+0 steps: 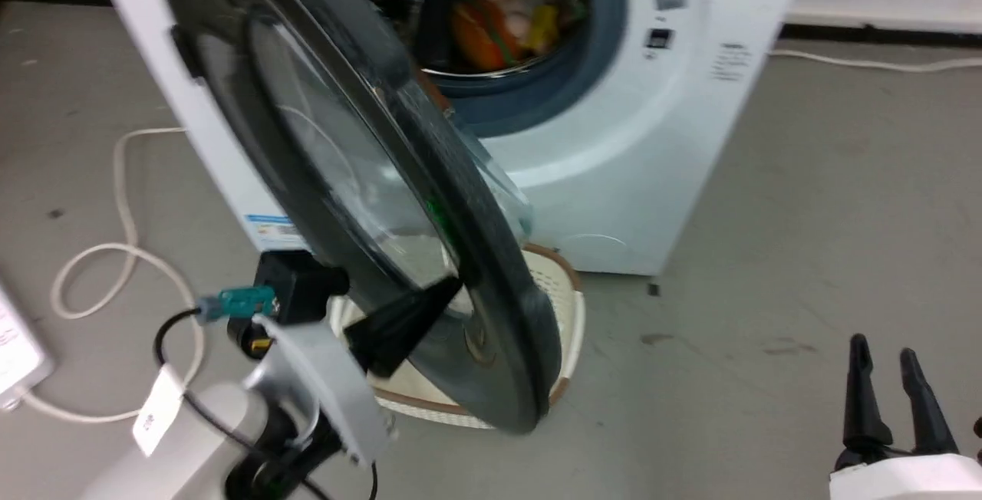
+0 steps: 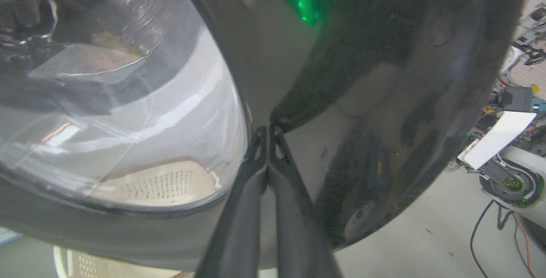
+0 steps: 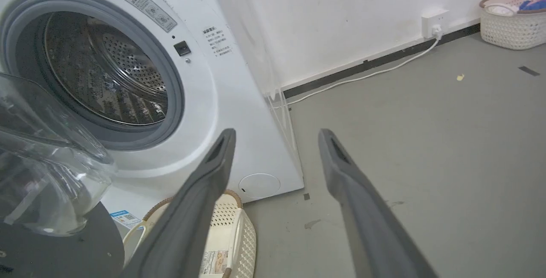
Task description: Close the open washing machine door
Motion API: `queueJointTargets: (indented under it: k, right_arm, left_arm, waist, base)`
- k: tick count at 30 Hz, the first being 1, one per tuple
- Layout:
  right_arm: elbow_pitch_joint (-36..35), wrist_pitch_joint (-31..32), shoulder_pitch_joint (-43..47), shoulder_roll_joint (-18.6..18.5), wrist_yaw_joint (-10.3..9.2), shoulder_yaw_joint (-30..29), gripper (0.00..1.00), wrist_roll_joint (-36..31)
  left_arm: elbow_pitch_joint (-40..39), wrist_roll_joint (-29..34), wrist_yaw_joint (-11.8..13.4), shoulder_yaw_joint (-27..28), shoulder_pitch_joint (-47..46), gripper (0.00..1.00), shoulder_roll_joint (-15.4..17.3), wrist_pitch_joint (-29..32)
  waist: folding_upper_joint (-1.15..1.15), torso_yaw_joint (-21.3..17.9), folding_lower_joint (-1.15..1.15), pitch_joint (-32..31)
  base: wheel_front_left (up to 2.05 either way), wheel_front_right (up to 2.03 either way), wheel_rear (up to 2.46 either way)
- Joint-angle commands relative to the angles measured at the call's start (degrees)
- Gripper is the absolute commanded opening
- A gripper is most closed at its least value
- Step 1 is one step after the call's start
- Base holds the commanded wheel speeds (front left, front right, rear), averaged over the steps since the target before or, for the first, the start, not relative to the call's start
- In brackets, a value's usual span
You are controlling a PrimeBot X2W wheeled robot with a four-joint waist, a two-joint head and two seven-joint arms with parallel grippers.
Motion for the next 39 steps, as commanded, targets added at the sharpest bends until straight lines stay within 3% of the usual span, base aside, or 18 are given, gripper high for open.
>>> queueJointTargets:
  k: [1,4,10,17,22,32,38,39]
  right_arm:
    - [-0.4,-0.3,-0.5,0.0,0.05,0.5,1.0,0.5]
    - [-1.0,-0.3,-1.1,0.0,0.05,2.2,1.0,1.1]
    - [-2.5,-0.3,-2.0,0.0,0.05,6.0,1.0,3.4]
    - [-3.0,-0.3,-1.8,0.0,0.05,7.3,1.0,4.4]
    - [-2.8,-0.3,-2.0,0.0,0.05,6.9,1.0,4.4]
    - [-1.0,-0.3,-0.8,0.0,0.05,6.0,1.0,2.9]
    - [-0.1,-0.3,-0.1,0.0,0.05,6.3,1.0,2.4]
    - [0.2,-0.3,0.1,0.0,0.05,6.3,1.0,2.4]
  left_arm:
    - [1.2,0.8,-0.2,-0.1,-1.4,0.0,-1.1,-0.9]
    - [5.6,2.2,0.3,-0.1,-3.9,0.0,-3.7,-2.1]
    - [15.6,4.5,3.9,1.8,-9.1,0.0,-9.2,-6.2]
    - [23.2,5.0,6.0,3.3,-13.5,0.0,-12.7,-8.3]
    - [26.7,4.6,5.0,3.2,-16.5,0.0,-14.8,-8.1]
    - [25.0,0.0,4.0,6.1,-15.6,0.0,-15.0,-8.8]
    - [20.9,-1.4,6.8,10.1,-12.6,0.0,-12.6,-12.3]
    - [19.3,-1.9,8.5,12.3,-10.7,0.0,-11.6,-14.2]
  waist:
    - [0.0,-2.8,0.0,1.4]
    - [0.0,-5.3,0.0,2.4]
    - [0.0,-10.1,0.0,4.4]
    - [0.0,-10.8,0.0,5.2]
    - [0.0,-9.9,0.0,4.9]
    - [0.0,-4.6,0.0,-1.3]
    - [0.0,-1.7,0.0,-5.3]
    - [0.0,-0.7,0.0,-6.6]
  base:
    - [0.0,0.0,0.0]
    - [0.0,0.0,0.0]
    - [0.0,0.0,0.0]
    - [0.0,0.0,0.0]
    - [0.0,0.0,0.0]
    - [0.0,0.0,0.0]
    - [0.0,0.0,0.0]
    - [0.0,0.0,0.0]
